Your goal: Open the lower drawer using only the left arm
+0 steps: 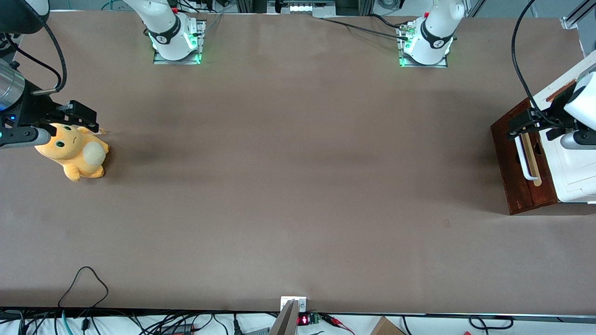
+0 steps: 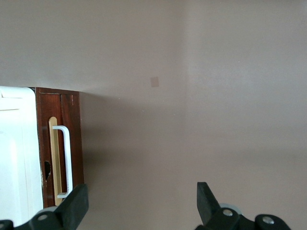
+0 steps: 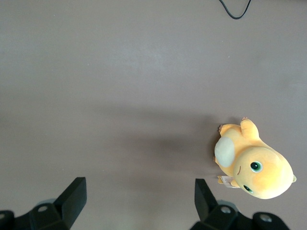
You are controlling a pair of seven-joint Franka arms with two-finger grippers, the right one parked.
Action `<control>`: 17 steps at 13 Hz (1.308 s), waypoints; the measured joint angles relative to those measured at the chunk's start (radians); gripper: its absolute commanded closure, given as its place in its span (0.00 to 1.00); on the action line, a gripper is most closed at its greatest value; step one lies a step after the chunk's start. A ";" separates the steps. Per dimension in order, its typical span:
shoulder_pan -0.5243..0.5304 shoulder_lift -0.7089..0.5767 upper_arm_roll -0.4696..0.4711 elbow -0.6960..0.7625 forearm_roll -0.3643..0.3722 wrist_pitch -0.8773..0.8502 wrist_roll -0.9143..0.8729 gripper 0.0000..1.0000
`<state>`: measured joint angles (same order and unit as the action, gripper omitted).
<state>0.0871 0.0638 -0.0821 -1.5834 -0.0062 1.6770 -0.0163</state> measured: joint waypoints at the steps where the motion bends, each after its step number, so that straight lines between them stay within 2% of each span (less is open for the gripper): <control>1: 0.000 0.000 0.000 0.001 0.000 0.000 0.000 0.00; 12: 0.008 0.088 0.004 0.003 0.002 -0.003 -0.016 0.00; 13: 0.007 0.103 0.004 0.003 0.026 -0.003 -0.018 0.00; 15: -0.003 0.135 -0.003 0.003 0.138 -0.015 -0.026 0.00; 17: -0.029 0.172 -0.008 0.003 0.203 -0.032 -0.045 0.00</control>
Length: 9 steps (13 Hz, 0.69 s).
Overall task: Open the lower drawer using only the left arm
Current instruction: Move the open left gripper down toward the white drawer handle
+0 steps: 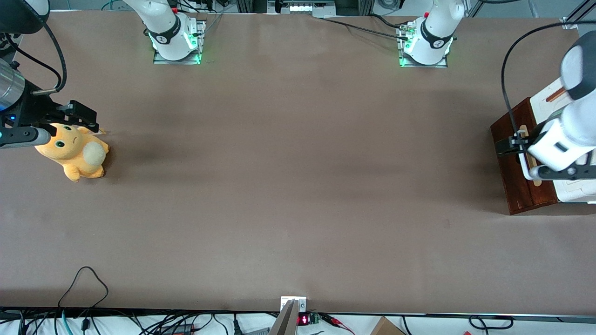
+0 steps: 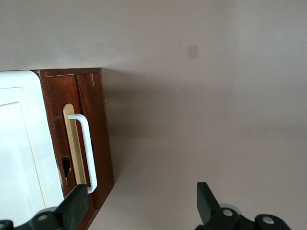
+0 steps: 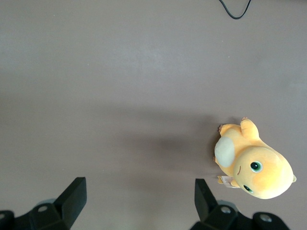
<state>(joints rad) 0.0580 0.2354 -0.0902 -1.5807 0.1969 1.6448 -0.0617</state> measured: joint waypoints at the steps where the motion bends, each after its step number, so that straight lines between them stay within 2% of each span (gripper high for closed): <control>1: -0.014 0.018 -0.001 0.000 0.023 -0.002 -0.018 0.00; 4: -0.031 0.069 -0.003 -0.011 0.098 -0.022 -0.058 0.00; 9: -0.052 0.111 -0.005 -0.115 0.320 -0.023 -0.070 0.00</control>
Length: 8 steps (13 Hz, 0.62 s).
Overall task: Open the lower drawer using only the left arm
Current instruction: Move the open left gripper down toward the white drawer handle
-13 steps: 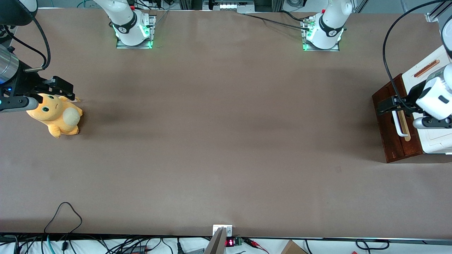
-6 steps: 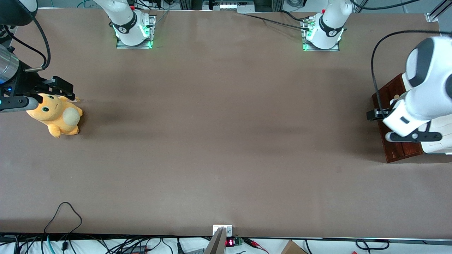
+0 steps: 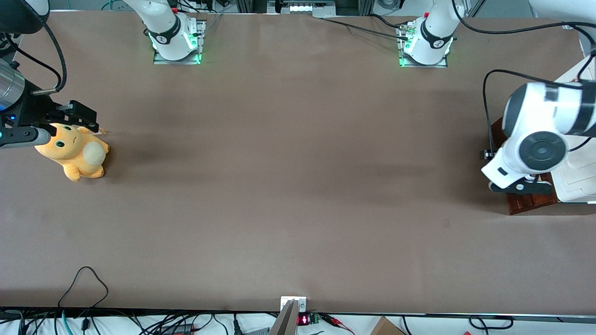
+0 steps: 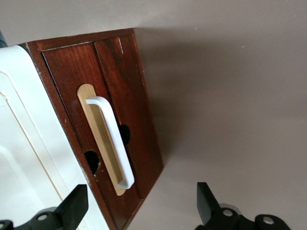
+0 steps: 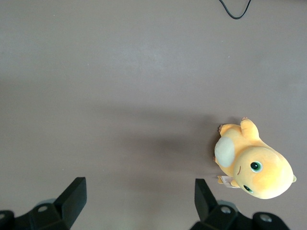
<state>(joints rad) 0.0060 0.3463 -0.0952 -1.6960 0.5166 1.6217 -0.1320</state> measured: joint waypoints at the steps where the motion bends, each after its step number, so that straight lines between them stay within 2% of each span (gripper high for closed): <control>1: -0.015 0.000 0.000 -0.016 0.044 0.000 -0.003 0.00; 3: -0.050 0.003 -0.001 -0.050 0.152 -0.009 -0.038 0.00; 6: -0.100 0.040 -0.003 -0.124 0.343 -0.064 -0.208 0.00; 8: -0.132 0.084 -0.004 -0.141 0.425 -0.099 -0.280 0.00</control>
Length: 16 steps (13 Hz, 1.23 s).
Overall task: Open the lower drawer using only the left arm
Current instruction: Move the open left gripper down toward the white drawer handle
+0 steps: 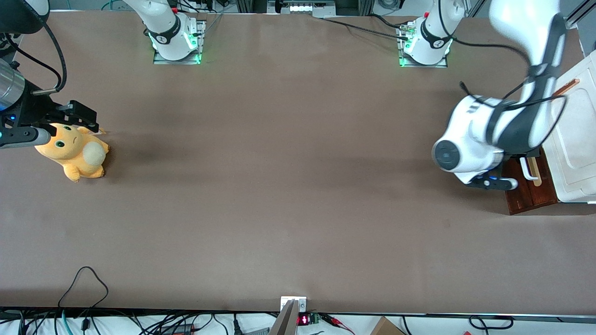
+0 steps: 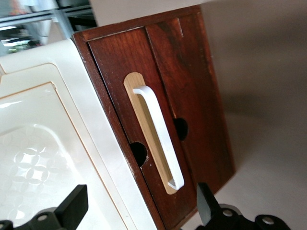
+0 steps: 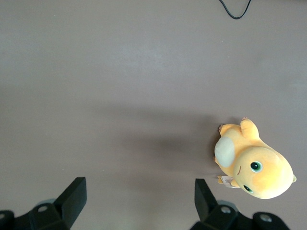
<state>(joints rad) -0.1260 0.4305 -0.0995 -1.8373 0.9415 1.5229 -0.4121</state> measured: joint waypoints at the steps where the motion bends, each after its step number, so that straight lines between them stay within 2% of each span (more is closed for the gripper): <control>1: -0.013 0.020 0.000 0.000 0.015 -0.015 -0.018 0.00; 3: -0.027 0.040 0.000 0.000 0.032 -0.038 -0.037 0.00; 7: -0.040 0.081 0.000 -0.017 0.111 -0.092 -0.141 0.00; 11: -0.049 0.164 0.000 -0.047 0.134 -0.095 -0.299 0.00; 16: -0.049 0.222 0.003 -0.048 0.186 -0.098 -0.340 0.00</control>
<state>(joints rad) -0.1750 0.6525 -0.0969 -1.8852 1.1280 1.4253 -0.7519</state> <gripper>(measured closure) 0.000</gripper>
